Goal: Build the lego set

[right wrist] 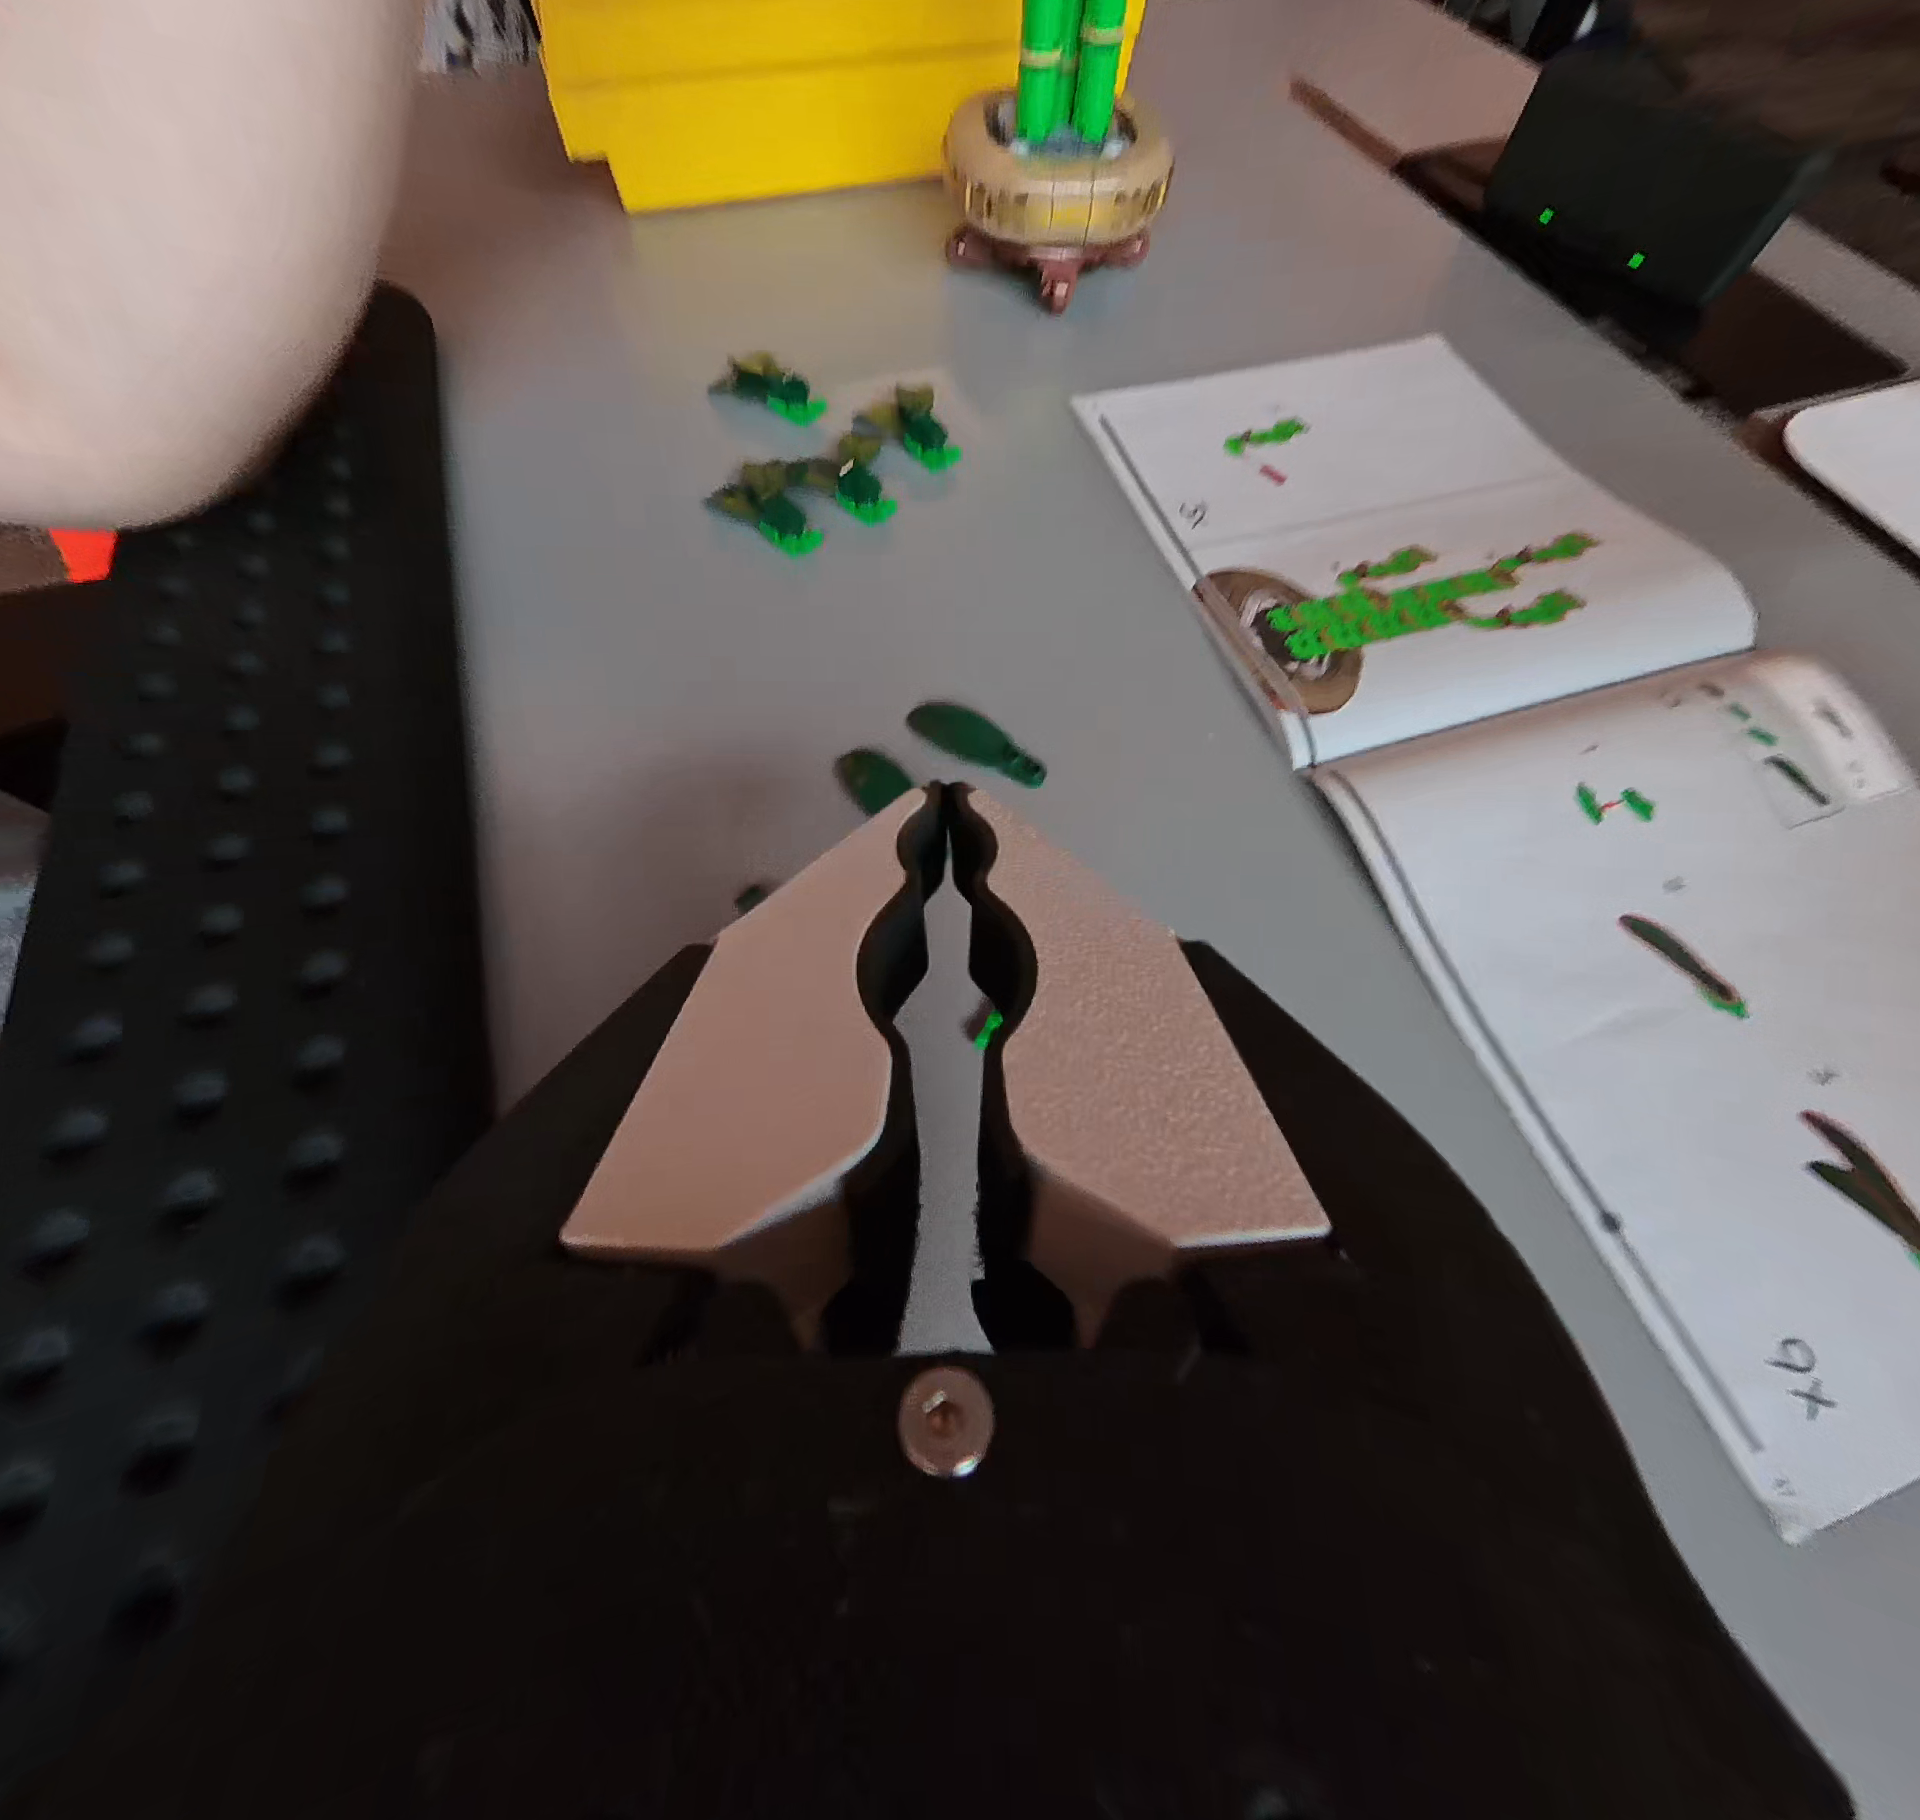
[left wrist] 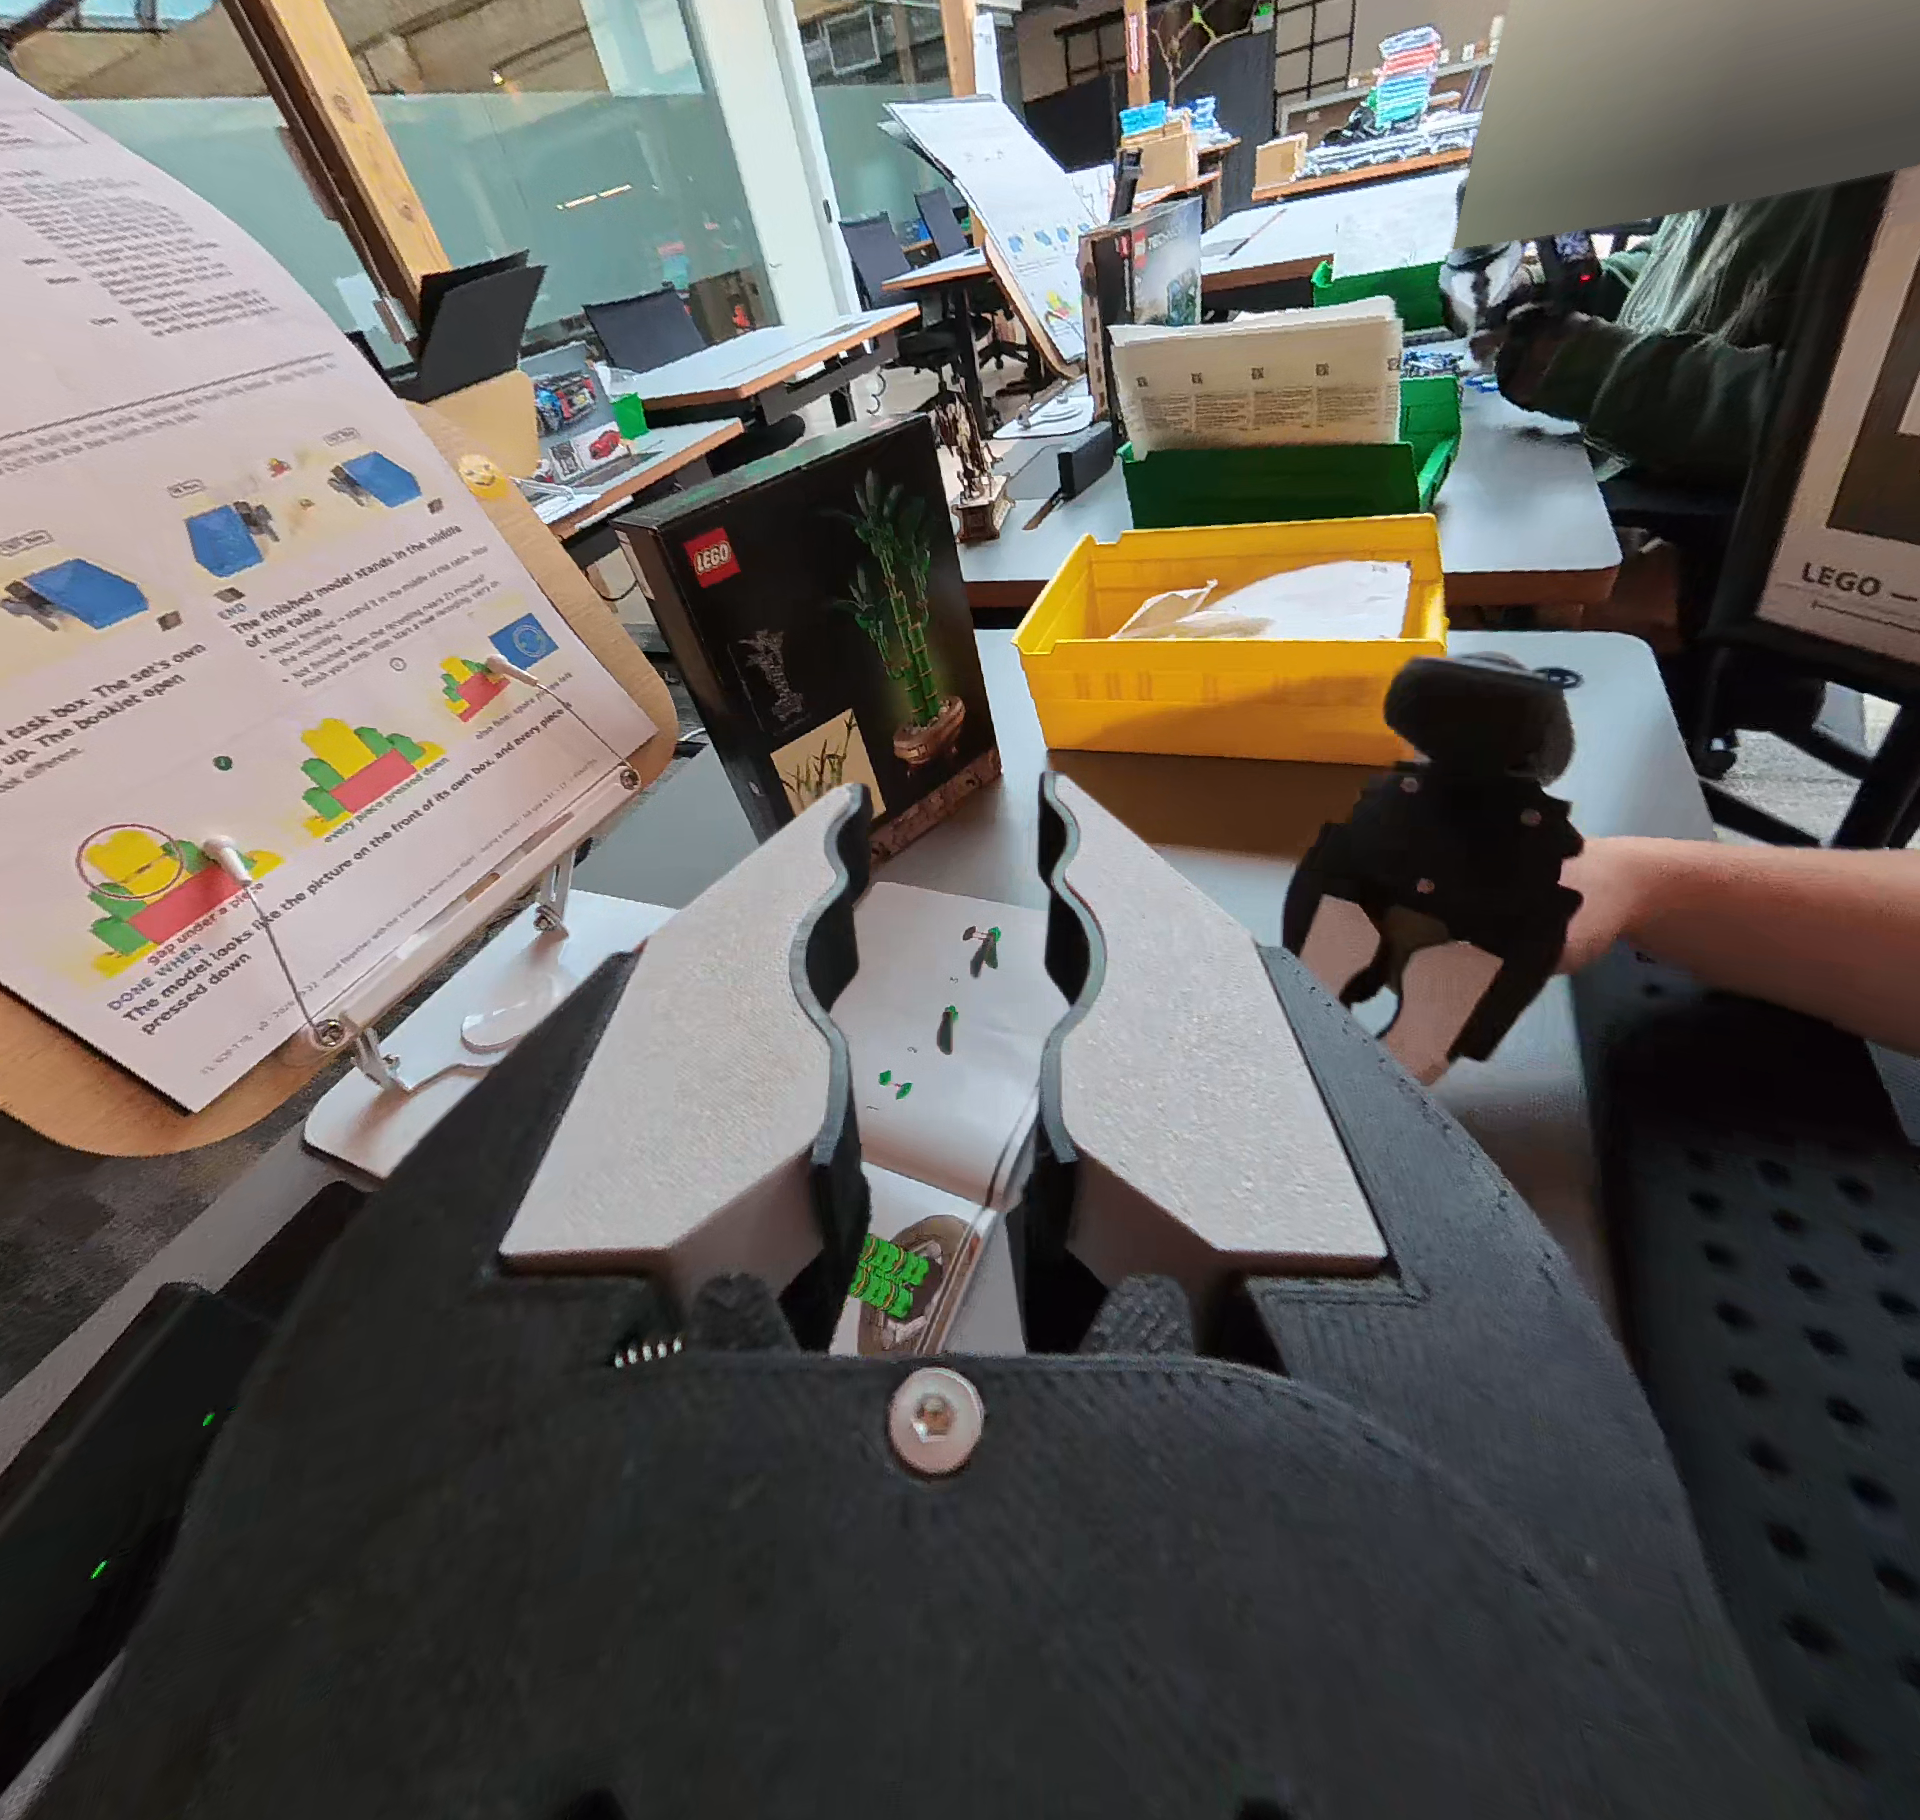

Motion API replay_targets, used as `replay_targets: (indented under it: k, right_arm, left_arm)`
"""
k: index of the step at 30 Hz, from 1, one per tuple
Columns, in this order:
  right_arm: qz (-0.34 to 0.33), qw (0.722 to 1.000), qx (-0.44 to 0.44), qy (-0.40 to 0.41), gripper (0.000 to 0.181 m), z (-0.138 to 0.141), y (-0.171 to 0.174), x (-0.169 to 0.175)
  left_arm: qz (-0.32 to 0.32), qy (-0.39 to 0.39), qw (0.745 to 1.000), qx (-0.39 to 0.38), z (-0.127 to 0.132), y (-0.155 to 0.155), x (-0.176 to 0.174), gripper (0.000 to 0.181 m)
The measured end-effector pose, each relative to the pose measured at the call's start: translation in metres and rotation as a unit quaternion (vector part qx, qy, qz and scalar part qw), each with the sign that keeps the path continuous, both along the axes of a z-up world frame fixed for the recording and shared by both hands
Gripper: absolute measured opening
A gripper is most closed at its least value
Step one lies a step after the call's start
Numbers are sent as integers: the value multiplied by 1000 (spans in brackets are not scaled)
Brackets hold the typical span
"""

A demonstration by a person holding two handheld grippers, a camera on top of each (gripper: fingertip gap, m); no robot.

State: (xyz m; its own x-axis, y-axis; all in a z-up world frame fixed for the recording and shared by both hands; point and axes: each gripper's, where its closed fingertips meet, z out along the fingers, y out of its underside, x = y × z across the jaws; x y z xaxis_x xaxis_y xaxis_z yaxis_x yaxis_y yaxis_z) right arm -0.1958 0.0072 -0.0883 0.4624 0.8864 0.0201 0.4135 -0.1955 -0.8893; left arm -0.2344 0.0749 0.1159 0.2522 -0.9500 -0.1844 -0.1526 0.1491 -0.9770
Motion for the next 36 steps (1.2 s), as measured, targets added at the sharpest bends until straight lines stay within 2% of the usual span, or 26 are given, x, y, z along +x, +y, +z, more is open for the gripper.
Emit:
replay_targets:
  k: [4, 7, 10, 13, 16, 19, 26, 36]
  right_arm:
    - [3, 1000, 18, 25, 0, 33, 12, 9]
    - [0, 1000, 12, 28, 0, 36, 19, 17]
    - [33, 999, -23, 19, 0, 18, 9, 6]
    - [73, 997, -28, -24, 13, -12, -7, -15]
    - [85, 993, -60, -56, 25, -37, -26, -33]
    - [89, 991, -38, -89, 26, -52, -42, -42]
    - [73, 989, -44, -122, 18, -69, -47, -47]
    - [84, 985, -50, -139, 7, -74, -48, -50]
  left_arm:
    - [-14, 7, 1000, -12, -8, 0, 5, 30]
    - [-7, 7, 1000, -26, -11, 6, 2, 30]
    - [4, 11, 1000, -29, -13, 11, -5, 30]
    - [10, 17, 999, -29, -14, 14, -10, 30]
    - [14, 27, 999, -26, -17, 14, -12, 30]
    - [14, 37, 999, -19, -19, 13, -12, 30]
    - [10, 47, 999, -21, -24, 14, -8, 30]
    - [15, 55, 998, -16, -27, 15, -9, 30]
